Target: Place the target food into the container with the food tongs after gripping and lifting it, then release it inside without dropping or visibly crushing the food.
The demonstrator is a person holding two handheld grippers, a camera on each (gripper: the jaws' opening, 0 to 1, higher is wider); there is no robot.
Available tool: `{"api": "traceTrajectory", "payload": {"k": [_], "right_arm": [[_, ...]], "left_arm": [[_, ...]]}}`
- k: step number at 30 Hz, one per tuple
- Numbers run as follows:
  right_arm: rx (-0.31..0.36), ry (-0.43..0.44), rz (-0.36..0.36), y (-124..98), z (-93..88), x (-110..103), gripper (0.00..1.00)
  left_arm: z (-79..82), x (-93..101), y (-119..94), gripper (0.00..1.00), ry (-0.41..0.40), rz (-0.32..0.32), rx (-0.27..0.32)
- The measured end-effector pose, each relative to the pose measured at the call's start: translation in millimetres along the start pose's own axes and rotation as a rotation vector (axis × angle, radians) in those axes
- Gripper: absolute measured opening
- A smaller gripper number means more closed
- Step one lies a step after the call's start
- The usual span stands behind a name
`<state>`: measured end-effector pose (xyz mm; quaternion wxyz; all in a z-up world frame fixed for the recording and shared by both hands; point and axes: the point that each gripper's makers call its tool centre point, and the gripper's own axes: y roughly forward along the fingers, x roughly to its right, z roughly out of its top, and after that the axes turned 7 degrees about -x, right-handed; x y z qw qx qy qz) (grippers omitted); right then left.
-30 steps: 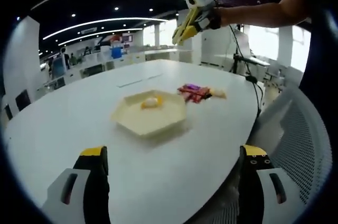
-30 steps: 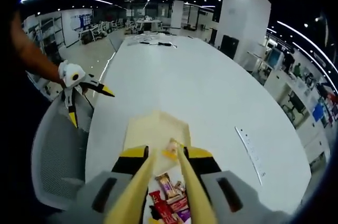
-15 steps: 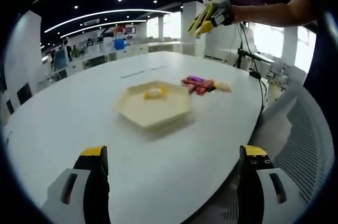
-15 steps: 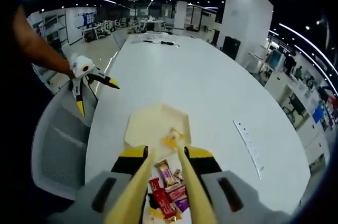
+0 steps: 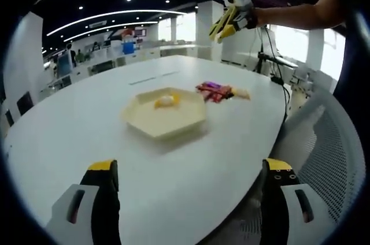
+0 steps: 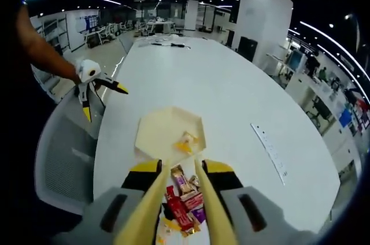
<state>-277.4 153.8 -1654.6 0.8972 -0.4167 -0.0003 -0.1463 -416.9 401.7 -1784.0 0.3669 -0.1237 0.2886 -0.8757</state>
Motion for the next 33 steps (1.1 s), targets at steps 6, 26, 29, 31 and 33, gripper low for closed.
{"api": "traceTrajectory", "payload": {"k": [6, 26, 29, 31, 33], "right_arm": [[-0.002, 0.034, -0.009, 1, -2.8, 1, 0.27], [0.002, 0.065, -0.018, 39, -30.6, -7, 0.27], [0.002, 0.073, -0.016, 44, -36.2, -9, 0.27], [0.006, 0.083, -0.012, 45, -38.9, -9, 0.27], [0.009, 0.08, -0.013, 47, -41.2, -9, 0.27]], "left_arm": [[-0.7, 7.1, 2, 0.99, -0.012, -0.044, -0.007], [10.0, 11.0, -1, 1.0, 0.026, -0.063, 0.047], [10.5, 12.1, -1, 1.0, 0.034, -0.063, 0.049], [10.5, 10.5, -1, 0.99, 0.02, -0.063, 0.051], [10.8, 5.7, -2, 0.99, -0.016, -0.053, 0.054]]}}
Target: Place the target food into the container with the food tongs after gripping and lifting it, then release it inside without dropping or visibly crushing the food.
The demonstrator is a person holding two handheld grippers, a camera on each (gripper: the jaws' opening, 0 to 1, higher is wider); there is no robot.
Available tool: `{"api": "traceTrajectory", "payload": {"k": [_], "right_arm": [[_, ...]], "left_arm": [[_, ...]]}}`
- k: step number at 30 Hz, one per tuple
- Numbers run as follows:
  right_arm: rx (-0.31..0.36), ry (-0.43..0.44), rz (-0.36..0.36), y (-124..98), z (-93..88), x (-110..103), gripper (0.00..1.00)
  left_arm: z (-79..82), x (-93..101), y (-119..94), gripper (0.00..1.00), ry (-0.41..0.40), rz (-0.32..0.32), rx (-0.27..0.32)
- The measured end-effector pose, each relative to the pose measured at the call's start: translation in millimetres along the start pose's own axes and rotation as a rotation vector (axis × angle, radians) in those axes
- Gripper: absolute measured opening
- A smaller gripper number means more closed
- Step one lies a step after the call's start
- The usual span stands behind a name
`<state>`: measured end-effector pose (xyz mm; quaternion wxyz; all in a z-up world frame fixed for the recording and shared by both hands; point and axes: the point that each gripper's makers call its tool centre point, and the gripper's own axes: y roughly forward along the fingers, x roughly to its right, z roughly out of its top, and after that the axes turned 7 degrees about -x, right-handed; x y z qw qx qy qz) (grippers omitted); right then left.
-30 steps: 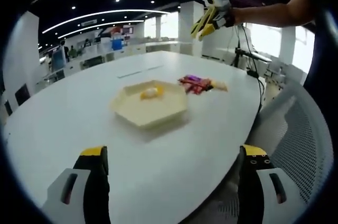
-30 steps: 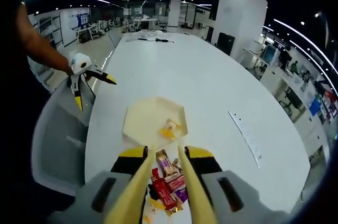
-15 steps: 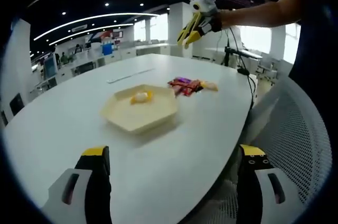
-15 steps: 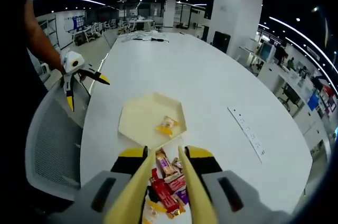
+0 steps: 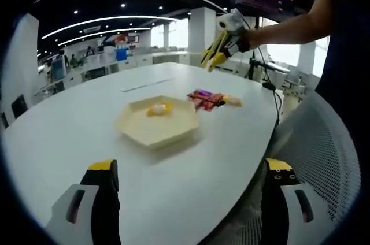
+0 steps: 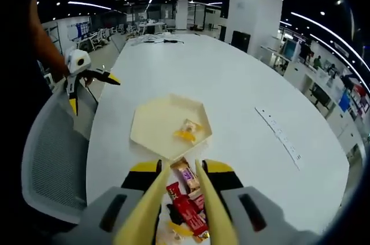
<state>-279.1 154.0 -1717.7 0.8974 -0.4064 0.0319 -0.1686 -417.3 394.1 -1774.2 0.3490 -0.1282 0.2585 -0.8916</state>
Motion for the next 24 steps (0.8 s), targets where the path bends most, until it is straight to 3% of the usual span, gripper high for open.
{"api": "traceTrajectory", "payload": {"k": [15, 24], "right_arm": [[-0.007, 0.008, 0.02, 20, -36.1, -9, 0.27], [-0.072, -0.03, 0.039, 45, -60.5, -17, 0.27]], "left_arm": [[-0.4, 5.1, 1, 0.99, 0.02, -0.012, -0.009], [-0.5, 3.4, 1, 0.98, 0.014, -0.006, -0.014]]}}
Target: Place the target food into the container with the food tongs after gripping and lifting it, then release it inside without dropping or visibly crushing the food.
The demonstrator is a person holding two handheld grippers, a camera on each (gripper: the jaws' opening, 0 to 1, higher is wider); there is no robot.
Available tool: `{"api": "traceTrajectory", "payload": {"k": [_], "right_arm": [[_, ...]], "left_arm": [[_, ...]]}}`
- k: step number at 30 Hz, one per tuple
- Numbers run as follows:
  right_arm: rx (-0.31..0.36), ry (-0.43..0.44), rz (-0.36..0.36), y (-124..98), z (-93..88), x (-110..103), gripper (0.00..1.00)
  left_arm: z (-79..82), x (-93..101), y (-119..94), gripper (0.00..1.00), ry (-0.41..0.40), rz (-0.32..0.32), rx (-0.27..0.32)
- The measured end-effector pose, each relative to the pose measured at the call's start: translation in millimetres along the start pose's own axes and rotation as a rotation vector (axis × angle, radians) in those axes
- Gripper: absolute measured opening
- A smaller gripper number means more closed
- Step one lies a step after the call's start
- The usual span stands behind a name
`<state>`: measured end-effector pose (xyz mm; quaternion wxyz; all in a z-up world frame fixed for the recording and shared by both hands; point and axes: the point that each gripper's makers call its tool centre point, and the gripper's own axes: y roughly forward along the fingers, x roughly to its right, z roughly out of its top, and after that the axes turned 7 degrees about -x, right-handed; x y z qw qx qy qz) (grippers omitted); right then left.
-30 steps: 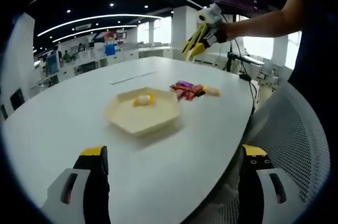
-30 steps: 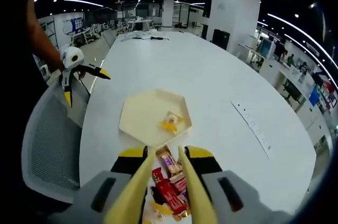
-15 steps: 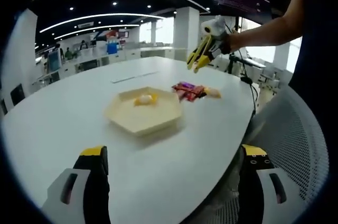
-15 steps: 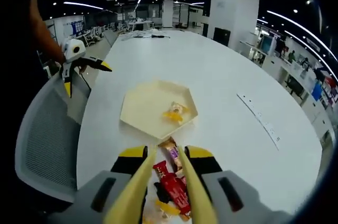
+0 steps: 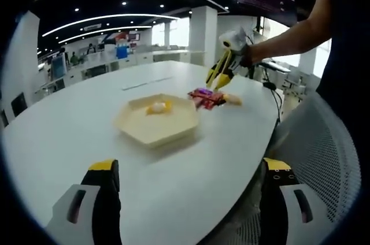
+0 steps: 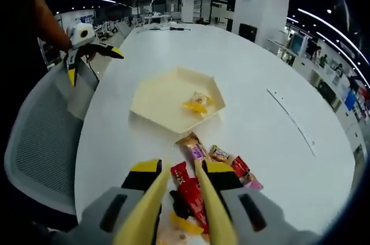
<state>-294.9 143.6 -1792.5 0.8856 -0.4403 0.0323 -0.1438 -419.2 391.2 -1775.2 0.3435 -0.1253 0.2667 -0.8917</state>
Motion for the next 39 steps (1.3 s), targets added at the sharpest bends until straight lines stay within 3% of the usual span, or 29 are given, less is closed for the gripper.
{"api": "traceTrajectory", "payload": {"k": [13, 18, 20, 32, 39], "right_arm": [[-0.06, -0.016, 0.024, 29, -18.6, 0, 0.26], [-0.114, -0.009, 0.009, 37, -28.5, 2, 0.25], [-0.103, 0.057, 0.026, 36, -27.2, 2, 0.24], [-0.12, 0.094, 0.019, 34, -25.7, 3, 0.2], [-0.103, 0.123, 0.009, 18, -13.6, 5, 0.21]], "left_arm": [[-0.5, 3.9, 0, 0.97, 0.013, -0.012, -0.006], [0.3, 2.1, 0, 0.96, 0.007, -0.005, -0.002], [0.6, 1.3, 0, 0.96, 0.007, -0.001, -0.001], [-0.3, 0.4, 0, 0.95, 0.011, 0.001, -0.005], [-1.3, 2.6, 1, 0.95, 0.022, -0.006, -0.011]]}}
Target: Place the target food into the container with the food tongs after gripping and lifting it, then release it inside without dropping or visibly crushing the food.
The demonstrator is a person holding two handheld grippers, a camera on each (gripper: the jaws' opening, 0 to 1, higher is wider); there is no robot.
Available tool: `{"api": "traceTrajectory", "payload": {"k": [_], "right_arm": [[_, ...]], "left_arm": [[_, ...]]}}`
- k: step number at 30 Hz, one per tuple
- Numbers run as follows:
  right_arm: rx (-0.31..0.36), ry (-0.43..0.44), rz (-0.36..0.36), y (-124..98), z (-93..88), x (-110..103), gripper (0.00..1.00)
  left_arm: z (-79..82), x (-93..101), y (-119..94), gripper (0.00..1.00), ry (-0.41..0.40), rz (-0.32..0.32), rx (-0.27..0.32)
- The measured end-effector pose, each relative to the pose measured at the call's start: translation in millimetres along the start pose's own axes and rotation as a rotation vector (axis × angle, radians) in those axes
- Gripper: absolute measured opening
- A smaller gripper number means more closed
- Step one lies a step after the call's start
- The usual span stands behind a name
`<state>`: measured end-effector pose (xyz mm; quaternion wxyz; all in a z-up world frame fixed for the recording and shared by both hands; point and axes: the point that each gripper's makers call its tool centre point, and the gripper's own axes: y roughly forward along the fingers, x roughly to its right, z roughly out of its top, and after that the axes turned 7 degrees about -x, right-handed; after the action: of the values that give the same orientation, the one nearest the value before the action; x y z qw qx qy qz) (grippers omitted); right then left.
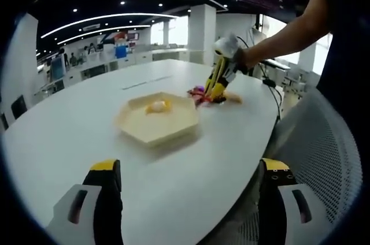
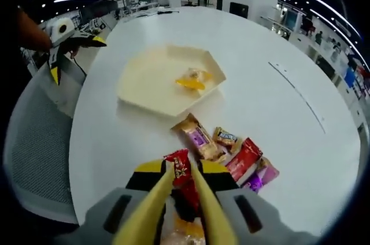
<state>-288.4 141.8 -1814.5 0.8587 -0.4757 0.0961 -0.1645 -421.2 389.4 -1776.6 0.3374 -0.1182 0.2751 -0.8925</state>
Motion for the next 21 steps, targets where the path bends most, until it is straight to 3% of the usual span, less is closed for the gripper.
{"api": "traceTrajectory", "payload": {"k": [8, 11, 14, 21], "right_arm": [[-0.013, 0.01, -0.013, -21, 10.7, 4, 0.21], [-0.009, 0.016, -0.024, -32, 19.6, 8, 0.21], [-0.01, 0.011, -0.038, -40, 26.4, 12, 0.21], [-0.004, 0.033, -0.072, -62, 44.6, 22, 0.21]], "left_arm": [[0.6, -3.5, 0, 0.99, -0.012, 0.015, 0.004], [-7.7, 0.4, 2, 1.0, -0.004, -0.001, -0.043], [-4.0, -2.2, 1, 1.0, -0.015, 0.005, -0.018], [-7.3, -2.8, 1, 1.0, -0.014, 0.009, -0.033]]}}
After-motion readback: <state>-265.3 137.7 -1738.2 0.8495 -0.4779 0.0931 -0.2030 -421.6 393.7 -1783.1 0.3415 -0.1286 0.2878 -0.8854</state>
